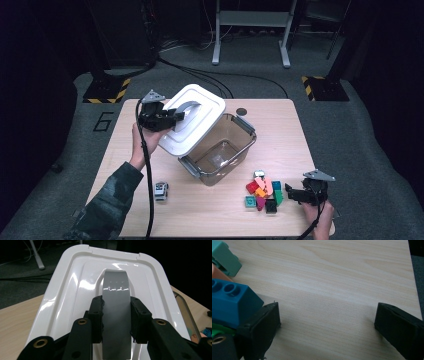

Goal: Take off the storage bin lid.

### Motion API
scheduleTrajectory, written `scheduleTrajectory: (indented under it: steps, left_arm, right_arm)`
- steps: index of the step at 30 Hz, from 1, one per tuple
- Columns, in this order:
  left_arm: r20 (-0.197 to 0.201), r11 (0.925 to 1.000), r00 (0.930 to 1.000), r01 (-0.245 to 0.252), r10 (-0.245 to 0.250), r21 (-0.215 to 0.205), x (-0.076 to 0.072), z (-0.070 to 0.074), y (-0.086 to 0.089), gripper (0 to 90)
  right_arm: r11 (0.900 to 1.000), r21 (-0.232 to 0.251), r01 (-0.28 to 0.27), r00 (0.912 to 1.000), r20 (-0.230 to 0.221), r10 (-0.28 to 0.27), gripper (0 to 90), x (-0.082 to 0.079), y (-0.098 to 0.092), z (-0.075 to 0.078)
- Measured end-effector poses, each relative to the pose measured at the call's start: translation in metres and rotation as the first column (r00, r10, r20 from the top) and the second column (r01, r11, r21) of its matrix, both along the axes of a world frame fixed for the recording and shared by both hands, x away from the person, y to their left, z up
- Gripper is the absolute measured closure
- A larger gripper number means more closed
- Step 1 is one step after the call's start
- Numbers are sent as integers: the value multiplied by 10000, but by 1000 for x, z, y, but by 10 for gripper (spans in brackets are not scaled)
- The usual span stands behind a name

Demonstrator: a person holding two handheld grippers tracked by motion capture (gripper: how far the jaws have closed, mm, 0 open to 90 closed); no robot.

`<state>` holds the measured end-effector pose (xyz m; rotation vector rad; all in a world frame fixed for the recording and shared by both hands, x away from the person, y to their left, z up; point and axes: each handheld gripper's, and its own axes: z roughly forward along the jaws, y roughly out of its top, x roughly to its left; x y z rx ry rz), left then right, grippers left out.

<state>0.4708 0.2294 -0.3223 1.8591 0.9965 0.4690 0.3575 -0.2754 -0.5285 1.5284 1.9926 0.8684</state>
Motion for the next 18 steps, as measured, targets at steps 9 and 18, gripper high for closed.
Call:
scheduleTrajectory:
  steps: [9,18]
  left_arm:
    - [79,9966,9966,-816,816,-66,5,2,30,668]
    - [-111,9872,9872,-1594,1593,-31,10,-7,61,668]
  right_arm:
    - [10000,-41,-34,10000,-3,34,55,0,0,0]
    - [10000,-39,-24,10000,4,24,56,0,0,0]
